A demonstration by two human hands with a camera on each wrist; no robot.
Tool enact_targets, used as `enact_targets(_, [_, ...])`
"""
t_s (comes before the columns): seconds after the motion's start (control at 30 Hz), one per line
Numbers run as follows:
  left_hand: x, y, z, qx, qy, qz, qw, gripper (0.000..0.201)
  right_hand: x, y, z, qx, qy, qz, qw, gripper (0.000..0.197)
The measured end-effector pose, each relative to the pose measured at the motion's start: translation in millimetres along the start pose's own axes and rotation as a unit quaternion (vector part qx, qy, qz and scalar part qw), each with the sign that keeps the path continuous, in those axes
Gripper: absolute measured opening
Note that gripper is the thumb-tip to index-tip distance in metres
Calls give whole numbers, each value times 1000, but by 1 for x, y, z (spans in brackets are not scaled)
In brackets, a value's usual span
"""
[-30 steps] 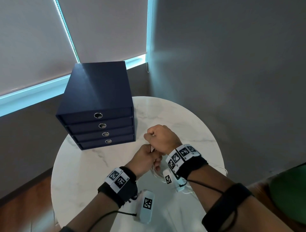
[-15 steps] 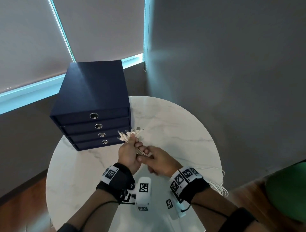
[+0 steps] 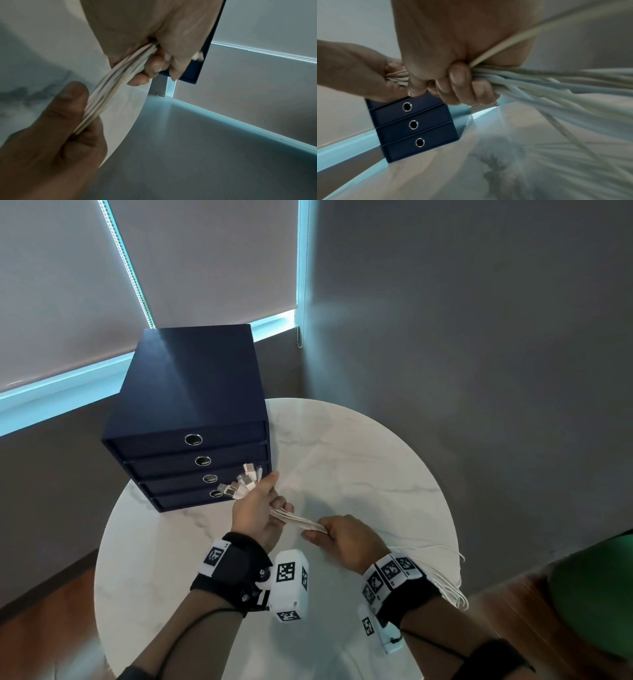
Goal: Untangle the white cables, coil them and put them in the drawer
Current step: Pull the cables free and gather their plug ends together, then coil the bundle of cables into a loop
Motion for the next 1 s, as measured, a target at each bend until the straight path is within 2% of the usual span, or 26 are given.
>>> enact_targets(0.13, [-4, -2, 0, -14, 37, 24, 999, 30, -6, 20, 1, 73, 12, -16, 997, 47])
enact_targets(0.27, [-1, -5, 4, -15, 44, 47, 998, 29, -8, 18, 4, 94, 43, 106, 989, 27])
enact_targets(0.4, [-3, -6, 5, -13, 46, 47, 998, 25, -14, 14, 5, 101, 73, 152, 980, 27])
enact_targets(0.47, [-9, -7, 2, -27, 29, 14, 999, 22, -17, 14, 5, 92, 63, 153, 982, 27])
enact_targets(0.53, [-11, -5, 3, -46, -20, -52, 997, 15, -25, 15, 6, 85, 46, 150, 984, 27])
enact_targets(0.57, [-13, -4, 5, -58, -49, -98, 992, 18, -31, 16, 6, 82, 39, 147, 985, 26])
enact_targets(0.63, [-20, -4, 11, -84, -96, -207, 970, 33, -43, 20, 8, 84, 26, 139, 986, 24])
enact_targets(0.7, [-27, -4, 17, -73, -111, -303, 944, 44, -54, 24, 9, 100, 8, 127, 987, 23])
enact_targets(0.77, [-26, 0, 20, 21, -92, -389, 916, 46, -63, 23, 10, 117, -8, 120, 986, 22])
enact_targets(0.8, [-19, 6, 24, 100, -86, -408, 903, 42, -65, 22, 10, 125, -24, 116, 985, 21])
enact_targets(0.83, [-6, 11, 32, 182, -107, -410, 887, 37, -66, 18, 11, 125, -42, 108, 985, 19])
enact_targets(0.87, [11, 10, 42, 245, -161, -414, 862, 34, -66, 11, 12, 118, -65, 101, 986, 17])
enact_targets(0.9, [27, 3, 54, 279, -232, -422, 831, 35, -64, 2, 13, 99, -95, 98, 986, 15])
enact_targets(0.97, [48, -14, 69, 270, -331, -454, 782, 45, -62, -21, 15, 37, -153, 102, 982, 13])
enact_targets(1.0, [53, -18, 72, 263, -348, -473, 765, 49, -65, -31, 16, 19, -169, 105, 980, 13])
Point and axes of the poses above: each hand's wrist, its own z-axis away from the middle knuckle, its own x-axis out of the palm, y = z × x, the point moved 7 cm from there along -z, towards the middle knuckle, and after that the axes turned 1 degree about y, right-handed, at the moved point
